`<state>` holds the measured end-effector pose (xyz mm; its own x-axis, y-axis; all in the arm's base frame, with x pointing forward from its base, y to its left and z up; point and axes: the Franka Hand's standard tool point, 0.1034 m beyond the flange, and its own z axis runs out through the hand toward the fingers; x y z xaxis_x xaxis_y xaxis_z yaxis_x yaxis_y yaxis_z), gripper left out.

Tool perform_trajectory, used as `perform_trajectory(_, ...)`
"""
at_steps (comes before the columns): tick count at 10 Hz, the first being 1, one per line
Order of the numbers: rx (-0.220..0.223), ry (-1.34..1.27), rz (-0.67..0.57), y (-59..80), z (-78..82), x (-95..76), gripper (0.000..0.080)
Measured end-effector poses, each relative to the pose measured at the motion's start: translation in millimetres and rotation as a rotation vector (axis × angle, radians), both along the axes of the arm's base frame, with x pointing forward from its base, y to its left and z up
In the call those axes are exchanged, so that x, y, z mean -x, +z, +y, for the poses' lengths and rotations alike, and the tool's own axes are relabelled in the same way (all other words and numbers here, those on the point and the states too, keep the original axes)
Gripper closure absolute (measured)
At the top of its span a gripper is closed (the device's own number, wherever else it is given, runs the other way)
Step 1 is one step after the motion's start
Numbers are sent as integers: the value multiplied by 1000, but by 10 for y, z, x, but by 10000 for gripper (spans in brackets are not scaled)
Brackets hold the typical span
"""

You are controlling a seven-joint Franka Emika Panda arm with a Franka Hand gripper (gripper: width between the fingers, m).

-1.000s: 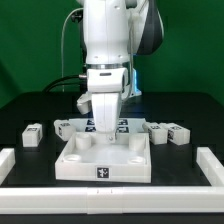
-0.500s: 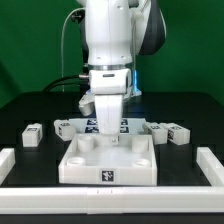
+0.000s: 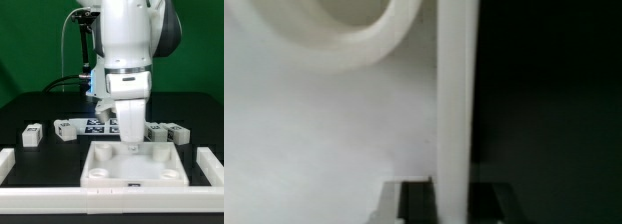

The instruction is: Assemble one leg

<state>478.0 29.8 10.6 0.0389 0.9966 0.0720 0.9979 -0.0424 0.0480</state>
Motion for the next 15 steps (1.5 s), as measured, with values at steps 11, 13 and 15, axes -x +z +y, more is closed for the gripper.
perform_trajectory(11,-3,51,-4,-4,366,-73,372)
perform_trajectory(13,-3,51,-3,-5,361,-72,168)
perform_trajectory(15,-2,50,-3,-6,357,-72,154)
